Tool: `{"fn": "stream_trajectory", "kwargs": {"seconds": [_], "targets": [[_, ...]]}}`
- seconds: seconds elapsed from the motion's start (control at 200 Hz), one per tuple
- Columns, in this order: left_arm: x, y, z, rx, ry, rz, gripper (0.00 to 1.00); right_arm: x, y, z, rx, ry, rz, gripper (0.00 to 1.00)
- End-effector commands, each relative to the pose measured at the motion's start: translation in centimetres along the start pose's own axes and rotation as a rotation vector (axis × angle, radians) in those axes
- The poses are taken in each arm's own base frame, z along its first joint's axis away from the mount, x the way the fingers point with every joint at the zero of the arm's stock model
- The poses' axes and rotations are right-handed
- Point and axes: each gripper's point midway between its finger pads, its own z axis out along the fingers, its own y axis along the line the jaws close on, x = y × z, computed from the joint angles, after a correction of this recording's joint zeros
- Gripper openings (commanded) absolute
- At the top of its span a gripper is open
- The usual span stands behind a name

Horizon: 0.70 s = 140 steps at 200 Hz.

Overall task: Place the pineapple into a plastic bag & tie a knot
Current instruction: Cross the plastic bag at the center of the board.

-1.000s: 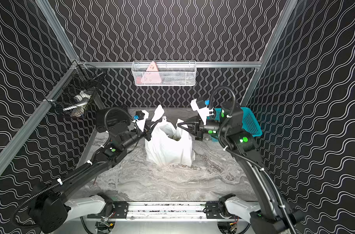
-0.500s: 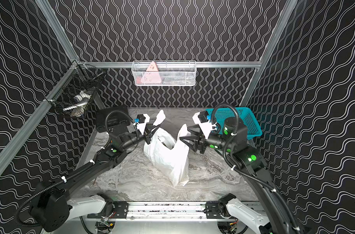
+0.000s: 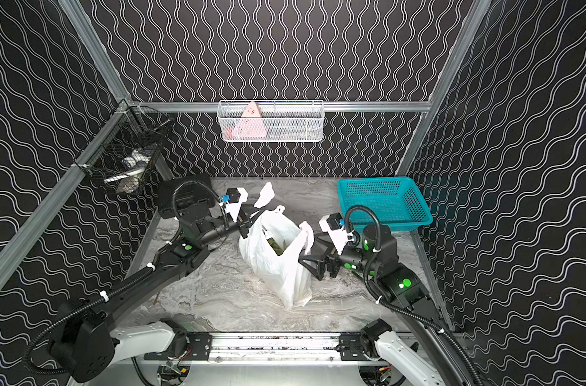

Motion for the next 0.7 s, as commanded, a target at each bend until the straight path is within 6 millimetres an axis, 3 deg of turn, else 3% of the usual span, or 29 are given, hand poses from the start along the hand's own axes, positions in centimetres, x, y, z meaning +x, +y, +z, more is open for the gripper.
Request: {"fn": "stream_trajectory", "kwargs": {"seconds": [0.0,0.335,0.57,0.696], "targets": [[-0.8,-0.1,0.1,0.01,-0.017,0.0,0.0,-3.1,2.5,-0.3,-0.128,-0.147,-0.061,1.0],[-0.4,0.0,0.3,0.014,0.008,-0.014,0.0,-2.9,5.6,-0.8,-0.256,-0.131,-0.162,1.0],[-0.1,0.0,0.2,0.008,0.019,-0.025,0.0,-4.0,4.7,1.1,-0.153,-0.165,-0.17,1.0],[-0.4,0.0,0.3,0.013,0.014,-0.03,0.0,-3.0,3.9,3.1,-0.022,-0.147,-0.214,1.0]]}}
